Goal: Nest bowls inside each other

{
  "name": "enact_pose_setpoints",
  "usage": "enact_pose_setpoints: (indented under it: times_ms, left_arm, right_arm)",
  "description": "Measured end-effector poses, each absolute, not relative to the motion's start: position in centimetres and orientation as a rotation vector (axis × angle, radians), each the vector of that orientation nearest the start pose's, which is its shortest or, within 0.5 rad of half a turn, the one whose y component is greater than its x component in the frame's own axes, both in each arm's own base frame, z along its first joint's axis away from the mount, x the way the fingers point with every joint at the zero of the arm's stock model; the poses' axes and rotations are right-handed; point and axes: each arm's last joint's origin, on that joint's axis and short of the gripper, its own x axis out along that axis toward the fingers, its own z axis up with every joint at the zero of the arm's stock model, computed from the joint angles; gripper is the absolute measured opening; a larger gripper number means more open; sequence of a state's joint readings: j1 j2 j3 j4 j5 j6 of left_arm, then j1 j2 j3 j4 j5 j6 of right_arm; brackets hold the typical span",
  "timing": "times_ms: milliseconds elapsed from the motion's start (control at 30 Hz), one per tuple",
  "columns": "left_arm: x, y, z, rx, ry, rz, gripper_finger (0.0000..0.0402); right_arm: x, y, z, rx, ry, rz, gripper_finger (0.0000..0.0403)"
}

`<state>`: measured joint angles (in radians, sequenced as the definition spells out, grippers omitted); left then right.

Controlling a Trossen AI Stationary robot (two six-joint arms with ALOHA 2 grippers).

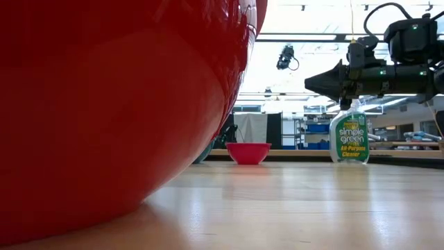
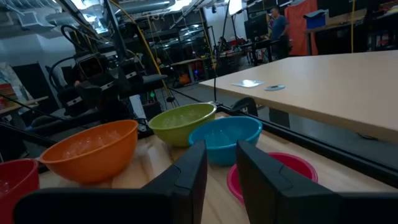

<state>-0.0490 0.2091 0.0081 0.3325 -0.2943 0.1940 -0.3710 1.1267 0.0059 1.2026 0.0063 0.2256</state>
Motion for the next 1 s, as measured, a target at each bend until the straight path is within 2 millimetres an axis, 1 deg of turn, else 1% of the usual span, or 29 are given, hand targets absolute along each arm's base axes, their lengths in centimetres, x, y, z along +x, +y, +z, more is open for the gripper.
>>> enact_pose_setpoints:
  times_ms: [133,267,400,500,633,767,867,933,1000]
  left_arm:
    - [10.9,0.3,18.1,0.14,-0.109,0.255,0.0193]
    - [10.9,0.3,18.1,-0.023,-0.129,0.245,0.0193]
    - [10.9,0.3,18.1,-0.18,-0.149,0.234,0.0193]
    - [10.9,0.3,18.1,-0.194,-0.152,0.237,0.0193]
    - [10.8,0.4,18.1,-0.195,-0.157,0.273,0.0193]
    - [10.8,0.4,18.1,-0.235,-0.167,0.273,0.0193]
    - [10.8,0.4,18.1,-0.245,-0.169,0.272,0.0193]
    - [10.8,0.4,18.1,-0.246,-0.168,0.272,0.0193]
    - [10.8,0.4,18.2,-0.254,-0.177,0.27,0.0193]
  right_arm:
    - [15.2,-5.9,15.5,0.208,-0.123,-0.366,0.0095]
    - [15.2,-5.9,15.8,0.21,-0.157,-0.361,0.0095]
    - [15.2,-5.8,16.1,0.325,-0.205,-0.336,0.0095]
    - [15.4,-6.0,16.6,0.362,-0.236,-0.334,0.0095]
    - [15.7,-6.2,17.2,0.368,-0.274,-0.351,0.0095]
    - [16.2,-6.3,18.0,0.443,-0.314,-0.332,0.0095]
    - [17.3,-6.6,19.2,0.421,-0.304,-0.297,0.0095]
    - [19.0,-6.8,20.6,0.41,-0.247,-0.246,0.0095]
    - [21.3,-7.0,22.5,0.395,-0.147,-0.216,0.0095]
